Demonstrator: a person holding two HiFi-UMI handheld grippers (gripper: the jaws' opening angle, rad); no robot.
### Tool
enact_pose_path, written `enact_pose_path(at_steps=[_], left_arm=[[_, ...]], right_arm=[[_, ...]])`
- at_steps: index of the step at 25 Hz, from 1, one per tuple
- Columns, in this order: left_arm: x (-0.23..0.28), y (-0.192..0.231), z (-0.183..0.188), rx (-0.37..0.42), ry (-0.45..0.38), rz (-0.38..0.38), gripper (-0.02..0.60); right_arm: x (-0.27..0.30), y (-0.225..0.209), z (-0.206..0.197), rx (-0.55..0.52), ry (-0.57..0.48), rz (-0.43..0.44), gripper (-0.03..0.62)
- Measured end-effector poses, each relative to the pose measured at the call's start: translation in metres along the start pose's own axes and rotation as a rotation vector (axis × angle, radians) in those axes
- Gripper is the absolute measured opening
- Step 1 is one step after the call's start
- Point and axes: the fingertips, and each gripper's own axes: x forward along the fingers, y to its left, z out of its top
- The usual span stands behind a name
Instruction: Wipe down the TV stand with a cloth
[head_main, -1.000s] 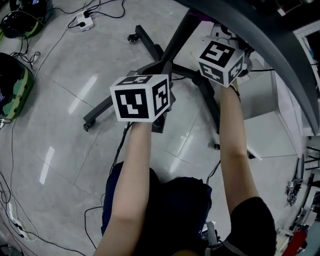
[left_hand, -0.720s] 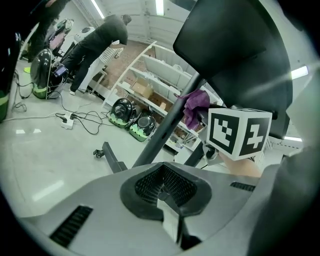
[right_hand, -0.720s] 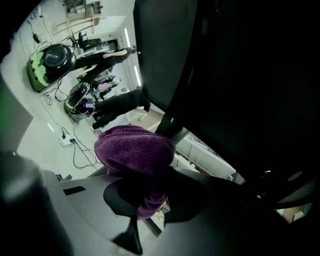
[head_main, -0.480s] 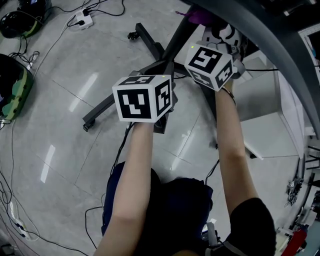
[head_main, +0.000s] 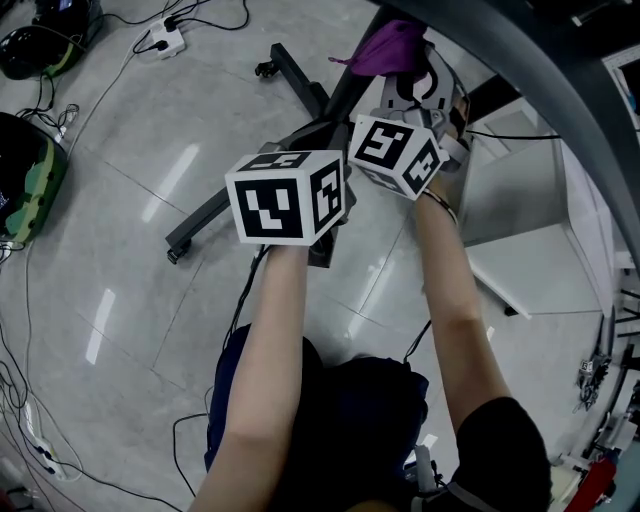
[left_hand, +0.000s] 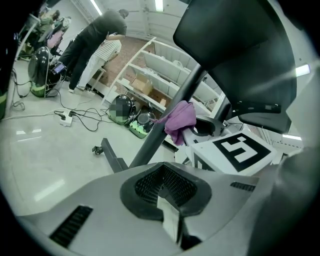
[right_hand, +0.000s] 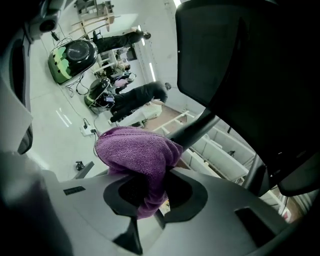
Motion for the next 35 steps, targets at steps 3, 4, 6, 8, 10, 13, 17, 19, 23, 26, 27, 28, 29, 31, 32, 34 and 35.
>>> enact_pose_path(at_steps=[3,4,6,8,10,13,17,19,23,26,27,28,29,31,32,34,35], left_arm=[[0.001,0.001,-0.001,-0.005,0.004,0.002,0.006],[0.001,0.002,-0.001,-0.006,0.004,0.002,0.006],[0.001,0.004,0.0,-0.007,0.003,0.003,0.006],[0.001,0.008,0.0,-0.013,0.002,0.007,0.006],[0.001,0.011,-0.001,-0.02,0.003,0.013,0.006],[-0.001,0.019,-0.001,-0.029,0.002,0.024,0.006],[-0.004,0.029,0.002,-0.036,-0.004,0.041,0.006],[-0.006,0.037,0.004,-0.033,-0.007,0.059,0.006],[-0.008,0.045,0.008,-0.043,-0.023,0.08,0.006],[-0.007,0.047,0.007,-0.047,-0.022,0.083,0.006],[-0.007,0.047,0.006,-0.045,-0.021,0.085,0.006],[-0.007,0.047,0.006,-0.042,-0.02,0.086,0.006],[-0.007,0.046,0.007,-0.038,-0.019,0.086,0.006],[-0.007,0.044,0.006,-0.029,-0.014,0.087,0.006],[-0.006,0.043,0.005,-0.025,-0.012,0.087,0.006],[-0.005,0.042,0.004,-0.021,-0.009,0.087,0.006],[-0.005,0.041,0.004,-0.019,-0.009,0.086,0.006]], right_arm=[[-0.001,0.011,-0.008,0.01,0.015,0.023,0.098],[-0.001,0.014,-0.01,0.013,0.019,0.027,0.098],[0.0,0.019,-0.014,0.02,0.027,0.04,0.098],[-0.001,0.025,-0.018,0.03,0.039,0.056,0.098],[-0.002,0.032,-0.023,0.037,0.053,0.075,0.098],[-0.004,0.045,-0.031,0.035,0.064,0.096,0.098],[-0.005,0.062,-0.042,0.034,0.084,0.12,0.098],[-0.005,0.071,-0.048,0.035,0.096,0.135,0.098],[-0.007,0.088,-0.061,0.025,0.124,0.158,0.098],[-0.009,0.104,-0.071,0.042,0.156,0.18,0.098],[-0.009,0.111,-0.076,0.05,0.166,0.19,0.098],[-0.009,0.117,-0.08,0.054,0.176,0.202,0.098],[-0.01,0.124,-0.084,0.055,0.187,0.216,0.098],[-0.014,0.138,-0.092,0.05,0.213,0.244,0.098],[-0.015,0.144,-0.096,0.05,0.226,0.258,0.098],[-0.015,0.155,-0.104,0.061,0.249,0.285,0.098],[-0.015,0.16,-0.109,0.069,0.261,0.297,0.098]])
